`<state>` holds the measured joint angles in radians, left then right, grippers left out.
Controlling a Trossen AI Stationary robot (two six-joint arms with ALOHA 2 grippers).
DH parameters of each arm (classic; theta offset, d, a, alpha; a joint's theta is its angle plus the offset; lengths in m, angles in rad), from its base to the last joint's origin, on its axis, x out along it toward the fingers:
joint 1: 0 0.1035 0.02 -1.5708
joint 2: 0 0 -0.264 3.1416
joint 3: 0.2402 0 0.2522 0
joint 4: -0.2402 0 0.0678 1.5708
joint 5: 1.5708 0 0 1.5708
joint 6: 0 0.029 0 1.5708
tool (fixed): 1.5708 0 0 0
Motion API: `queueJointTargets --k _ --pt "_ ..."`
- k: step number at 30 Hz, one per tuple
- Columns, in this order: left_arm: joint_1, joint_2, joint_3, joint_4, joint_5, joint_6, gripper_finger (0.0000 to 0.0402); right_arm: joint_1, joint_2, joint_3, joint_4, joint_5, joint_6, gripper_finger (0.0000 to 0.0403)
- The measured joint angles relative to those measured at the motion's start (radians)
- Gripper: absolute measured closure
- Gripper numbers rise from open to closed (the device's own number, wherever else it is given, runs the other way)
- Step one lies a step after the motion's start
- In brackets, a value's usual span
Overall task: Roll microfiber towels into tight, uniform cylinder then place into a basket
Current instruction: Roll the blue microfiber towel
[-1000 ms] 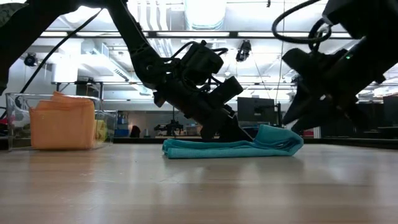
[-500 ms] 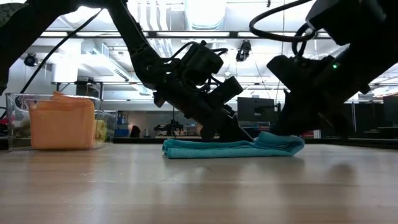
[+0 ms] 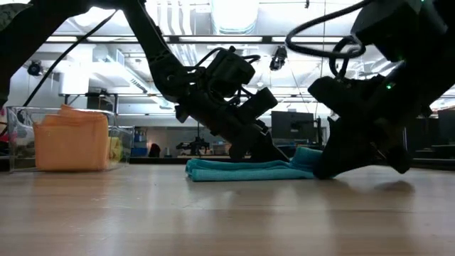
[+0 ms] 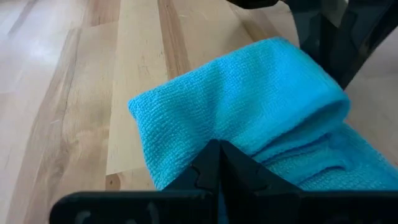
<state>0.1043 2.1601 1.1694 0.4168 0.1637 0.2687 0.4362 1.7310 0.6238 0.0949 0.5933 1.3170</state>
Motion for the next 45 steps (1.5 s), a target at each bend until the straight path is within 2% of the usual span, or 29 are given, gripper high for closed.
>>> queueJointTargets --k 4,8,11,14,18,24,29,36,45 --pt "0.0 0.0 0.0 0.0 0.0 0.0 0.0402 0.016 -0.025 0.0 -0.008 -0.051 -0.022 0.0394" --pt "0.0 0.0 0.0 0.0 0.0 0.0 0.0402 0.038 -0.11 0.003 -0.02 -0.073 -0.14 0.0394" --pt "0.0 0.0 0.0 0.0 0.0 0.0 0.0402 0.038 -0.173 0.004 -0.024 0.016 -0.225 0.0394" --pt "0.0 0.0 0.0 0.0 0.0 0.0 0.0402 0.024 -0.21 0.004 -0.099 0.134 -0.25 0.0394" --pt "0.0 0.0 0.0 0.0 0.0 0.0 0.0402 -0.037 -0.191 -0.009 -0.196 0.171 -0.181 0.0394" --pt "0.0 0.0 0.0 0.0 0.0 0.0 0.0402 -0.07 -0.09 -0.019 -0.175 0.084 -0.142 0.0394" --pt "0.0 0.0 0.0 0.0 0.0 0.0 0.0402 -0.026 -0.052 -0.018 -0.149 0.07 -0.11 0.0394" --pt "-0.002 0.001 0.0 0.0 0.01 0.0 0.0402 0.033 -0.065 -0.017 -0.155 0.048 -0.12 0.0394" --pt "-0.002 0.001 0.0 0.0 0.008 0.0 0.0402 0.05 -0.099 -0.018 -0.172 0.018 -0.168 0.0394"
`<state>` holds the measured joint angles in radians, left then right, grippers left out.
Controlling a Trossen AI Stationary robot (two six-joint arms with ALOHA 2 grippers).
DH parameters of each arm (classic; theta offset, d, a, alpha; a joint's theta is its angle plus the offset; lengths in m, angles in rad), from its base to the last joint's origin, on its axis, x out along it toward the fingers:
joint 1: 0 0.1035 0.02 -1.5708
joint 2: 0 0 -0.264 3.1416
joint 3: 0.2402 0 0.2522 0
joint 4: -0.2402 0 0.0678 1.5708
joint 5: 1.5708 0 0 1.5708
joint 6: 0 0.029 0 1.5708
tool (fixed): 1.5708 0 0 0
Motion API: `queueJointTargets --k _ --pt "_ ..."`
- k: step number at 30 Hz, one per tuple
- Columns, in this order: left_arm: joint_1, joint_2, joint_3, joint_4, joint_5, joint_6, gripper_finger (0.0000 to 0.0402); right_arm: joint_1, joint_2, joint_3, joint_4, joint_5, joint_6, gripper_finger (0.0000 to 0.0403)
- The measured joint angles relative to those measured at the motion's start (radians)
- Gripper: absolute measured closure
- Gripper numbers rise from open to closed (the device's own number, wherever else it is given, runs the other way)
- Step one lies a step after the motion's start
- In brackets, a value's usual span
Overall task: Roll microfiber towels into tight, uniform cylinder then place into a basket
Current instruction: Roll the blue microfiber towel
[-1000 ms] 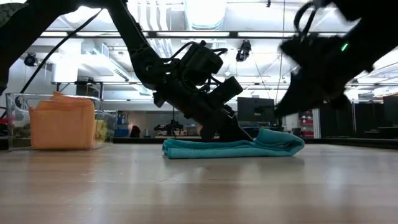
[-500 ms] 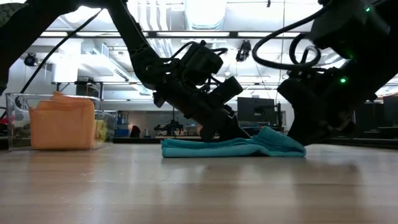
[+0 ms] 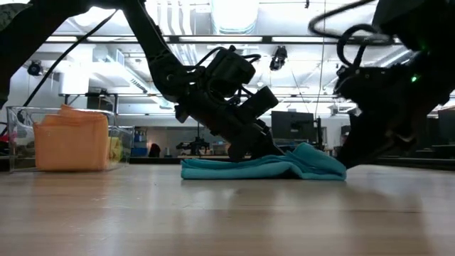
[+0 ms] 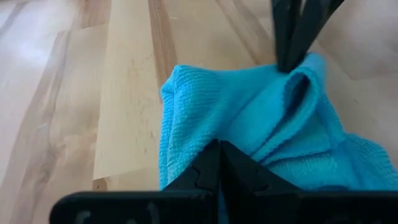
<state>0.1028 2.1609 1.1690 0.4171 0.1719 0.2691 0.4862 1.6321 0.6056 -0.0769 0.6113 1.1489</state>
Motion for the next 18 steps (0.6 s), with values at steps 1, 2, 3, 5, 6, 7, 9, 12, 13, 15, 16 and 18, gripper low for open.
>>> queueJointTargets --k 1,2,3,5,6,7,9,12,13,15,16,18 --pt "0.0 0.0 0.0 0.0 -0.001 0.0 0.0402 0.001 -0.009 0.0 -0.001 -0.005 -0.015 0.0394" --pt "0.0 0.0 0.0 0.0 -0.002 0.0 0.0402 0.002 -0.02 0.0 0.0 -0.008 -0.028 0.0394" --pt "0.0 0.0 0.0 0.0 -0.003 0.0 0.0402 0.002 -0.031 0.001 0.0 -0.008 -0.04 0.0394" --pt "0.0 0.0 0.0 0.0 -0.006 0.0 0.0402 0.002 -0.047 0.008 0.004 -0.008 -0.057 0.0394" --pt "0.001 0.0 0.0 0.0 -0.006 0.0 0.0402 0.002 -0.054 0.01 0.007 -0.007 -0.069 0.0394" --pt "0.001 0.0 0.0 0.0 -0.007 0.0 0.0402 0.002 -0.059 0.012 0.006 -0.004 -0.08 0.0394" --pt "0.001 0.0 0.0 0.0 -0.008 0.0 0.0402 0.002 -0.061 0.019 0.006 0.004 -0.101 0.0394" --pt "0.001 0.0 0.0 0.002 -0.008 0.0 0.0402 -0.002 -0.061 0.026 0.007 0.056 -0.124 0.0394" --pt "0.001 0.0 0.0 0.003 -0.008 0.0 0.0402 -0.007 -0.06 0.026 0.007 0.079 -0.125 0.0394" --pt "0.001 0.0 0.0 0.003 -0.008 0.0 0.0402 -0.019 -0.06 0.026 0.005 0.121 -0.126 0.0394" --pt "0.001 0.0 0.0 0.003 -0.008 0.0 0.0402 -0.028 -0.06 0.026 0.007 0.138 -0.125 0.0394" --pt "0.001 0.0 -0.001 0.005 -0.008 0.0 0.0402 -0.049 -0.059 0.026 0.013 0.145 -0.125 0.0394"
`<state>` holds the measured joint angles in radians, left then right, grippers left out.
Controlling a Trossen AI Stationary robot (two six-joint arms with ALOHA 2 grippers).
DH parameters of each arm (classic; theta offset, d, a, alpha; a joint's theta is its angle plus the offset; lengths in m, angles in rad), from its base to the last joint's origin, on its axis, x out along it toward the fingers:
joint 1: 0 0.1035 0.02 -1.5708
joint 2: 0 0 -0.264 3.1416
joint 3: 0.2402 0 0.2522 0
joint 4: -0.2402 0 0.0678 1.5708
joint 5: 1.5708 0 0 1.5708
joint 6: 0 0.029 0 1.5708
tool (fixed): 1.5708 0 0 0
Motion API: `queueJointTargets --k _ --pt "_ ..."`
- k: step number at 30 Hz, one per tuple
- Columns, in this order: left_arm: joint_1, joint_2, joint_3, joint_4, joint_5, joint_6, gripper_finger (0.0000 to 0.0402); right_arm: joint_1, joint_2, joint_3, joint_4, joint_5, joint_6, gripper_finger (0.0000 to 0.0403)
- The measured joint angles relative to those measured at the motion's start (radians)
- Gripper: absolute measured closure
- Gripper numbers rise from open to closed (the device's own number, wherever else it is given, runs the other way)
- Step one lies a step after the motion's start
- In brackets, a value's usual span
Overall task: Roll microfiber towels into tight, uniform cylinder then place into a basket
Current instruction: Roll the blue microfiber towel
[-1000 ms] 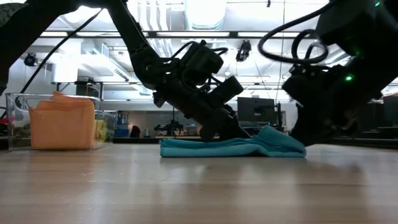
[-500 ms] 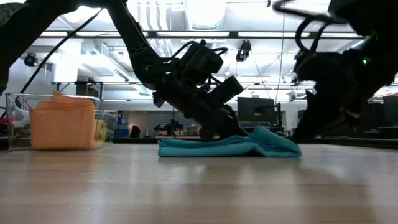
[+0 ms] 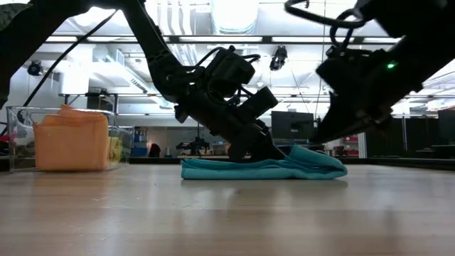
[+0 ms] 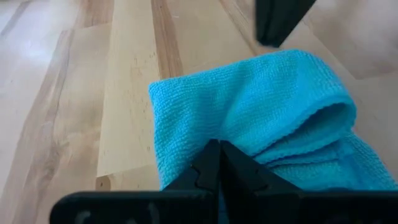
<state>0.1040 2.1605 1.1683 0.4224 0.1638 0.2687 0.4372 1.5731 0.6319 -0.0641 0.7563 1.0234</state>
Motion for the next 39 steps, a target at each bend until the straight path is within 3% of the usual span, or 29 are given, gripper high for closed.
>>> queueJointTargets --k 8,20,39 --pt "0.0 0.0 0.0 0.005 0.0 0.0 0.0402 -0.045 0.073 0.001 0.224 -0.052 -0.141 0.0394" --pt "0.001 0.0 -0.002 0.011 0.0 0.0 0.0402 -0.048 0.25 0.002 0.401 -0.148 -0.1 0.0394" --pt "0.001 0.0 -0.004 0.012 -0.002 0.0 0.0402 0.009 0.169 -0.001 0.309 -0.254 -0.116 0.0394"
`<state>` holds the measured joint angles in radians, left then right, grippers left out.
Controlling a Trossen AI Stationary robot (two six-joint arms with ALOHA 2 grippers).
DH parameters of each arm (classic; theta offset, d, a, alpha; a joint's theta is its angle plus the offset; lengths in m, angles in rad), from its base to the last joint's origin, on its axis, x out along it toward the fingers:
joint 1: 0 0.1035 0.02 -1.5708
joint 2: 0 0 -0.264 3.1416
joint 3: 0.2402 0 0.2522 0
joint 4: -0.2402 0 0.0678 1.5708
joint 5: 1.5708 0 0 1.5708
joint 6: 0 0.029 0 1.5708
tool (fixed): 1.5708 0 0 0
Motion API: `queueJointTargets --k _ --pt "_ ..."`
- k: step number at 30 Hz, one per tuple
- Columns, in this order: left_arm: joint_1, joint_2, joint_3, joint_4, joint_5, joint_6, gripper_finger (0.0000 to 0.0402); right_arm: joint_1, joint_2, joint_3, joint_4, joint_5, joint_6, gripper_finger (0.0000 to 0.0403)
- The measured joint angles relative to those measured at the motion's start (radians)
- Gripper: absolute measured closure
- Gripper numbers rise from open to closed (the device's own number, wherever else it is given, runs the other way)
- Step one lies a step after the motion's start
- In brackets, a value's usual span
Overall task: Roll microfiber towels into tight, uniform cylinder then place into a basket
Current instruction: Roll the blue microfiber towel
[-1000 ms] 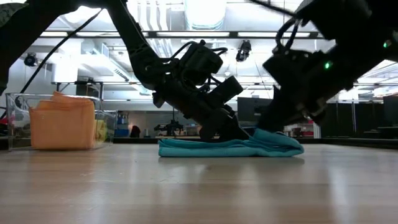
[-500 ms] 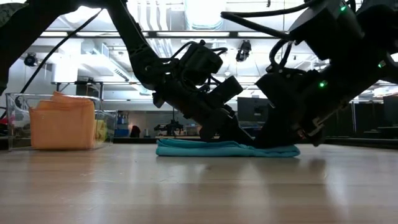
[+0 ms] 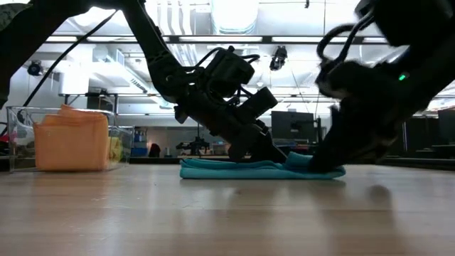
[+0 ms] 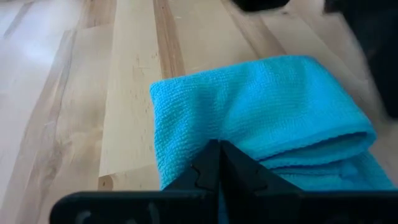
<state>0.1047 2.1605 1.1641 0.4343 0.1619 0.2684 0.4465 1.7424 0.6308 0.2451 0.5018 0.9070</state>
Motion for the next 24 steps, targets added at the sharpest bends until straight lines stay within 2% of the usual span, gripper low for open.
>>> queueJointTargets --k 4,7,12,15,20,21,24 --pt "0.0 0.0 0.0 0.0 0.0 -0.013 0.0402 0.026 -0.06 0.001 -0.119 0.01 0.008 0.0394" --pt "0.0 0.0 0.0 0.003 -0.001 -0.087 0.0402 0.047 -0.118 0.0 -0.24 0.022 0.064 0.0394" --pt "0.001 0.001 0.021 -0.007 -0.038 -0.235 0.0402 0.077 -0.204 0.001 -0.413 0.126 0.168 0.0394" --pt "0.0 0.002 0.026 -0.008 -0.135 -0.324 0.0402 0.08 -0.242 0.0 -0.478 0.175 0.228 0.0394" --pt "0.002 0.002 0.025 -0.014 -0.458 -0.43 0.0402 0.079 -0.263 -0.001 -0.555 0.235 0.321 0.0394" --pt "0.002 0.002 0.024 -0.019 -0.495 -0.438 0.0402 0.074 -0.26 -0.002 -0.566 0.244 0.345 0.0394" --pt "0.002 0.002 0.025 -0.02 -0.502 -0.437 0.0402 0.057 -0.248 -0.008 -0.607 0.273 0.428 0.0394"
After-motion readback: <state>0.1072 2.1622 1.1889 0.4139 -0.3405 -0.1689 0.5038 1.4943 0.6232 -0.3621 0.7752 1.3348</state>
